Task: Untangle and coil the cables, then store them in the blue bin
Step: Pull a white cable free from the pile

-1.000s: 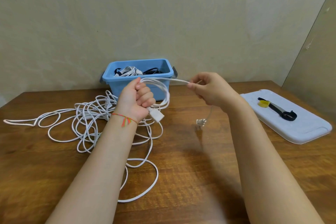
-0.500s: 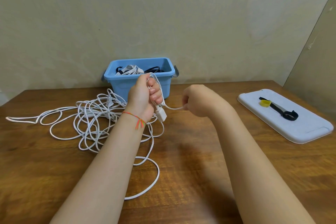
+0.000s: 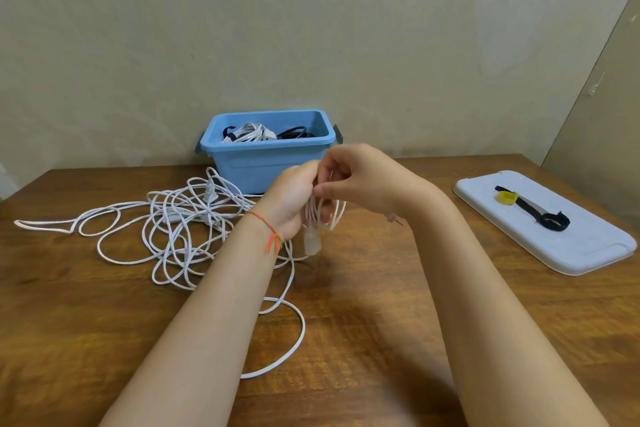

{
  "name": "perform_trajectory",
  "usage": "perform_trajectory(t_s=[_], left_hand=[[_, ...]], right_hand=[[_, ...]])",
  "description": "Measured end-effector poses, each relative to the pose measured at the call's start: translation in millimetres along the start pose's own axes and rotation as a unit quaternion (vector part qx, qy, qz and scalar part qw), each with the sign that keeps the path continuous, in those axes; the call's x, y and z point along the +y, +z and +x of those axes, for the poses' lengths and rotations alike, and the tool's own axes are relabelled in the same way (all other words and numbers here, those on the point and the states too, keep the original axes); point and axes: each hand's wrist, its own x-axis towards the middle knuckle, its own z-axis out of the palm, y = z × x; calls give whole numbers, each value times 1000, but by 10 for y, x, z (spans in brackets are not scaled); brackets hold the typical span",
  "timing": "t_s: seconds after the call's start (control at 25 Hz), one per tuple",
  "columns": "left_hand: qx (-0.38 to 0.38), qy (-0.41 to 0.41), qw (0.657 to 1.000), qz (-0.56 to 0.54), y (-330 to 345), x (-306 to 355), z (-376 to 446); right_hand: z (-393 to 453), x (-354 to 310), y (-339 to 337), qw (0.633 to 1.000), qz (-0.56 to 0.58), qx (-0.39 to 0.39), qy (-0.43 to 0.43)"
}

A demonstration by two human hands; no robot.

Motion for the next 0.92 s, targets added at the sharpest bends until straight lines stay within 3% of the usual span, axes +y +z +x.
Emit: perform_trajectory(t_s=[0.12,0.36,0.56,0.84,0.92], left_hand=[[-79,-62,995,-7,-52,-40,45],[-179,-140,973,-27,-99,-56,49],[-153,-124,977,-87,-103,-33,48],[-86,-32,993,-74,-32,-81,88],[-76,-14,995,-58,66,-123,85]], right_hand=[[9,82,-71,999,31,-2,13],[118,286,-74,994,-40,98,15],[123,282,-10,999,-36,11,36],[143,418,33,984,44,153,81],[80,501,13,982,42,158,93]])
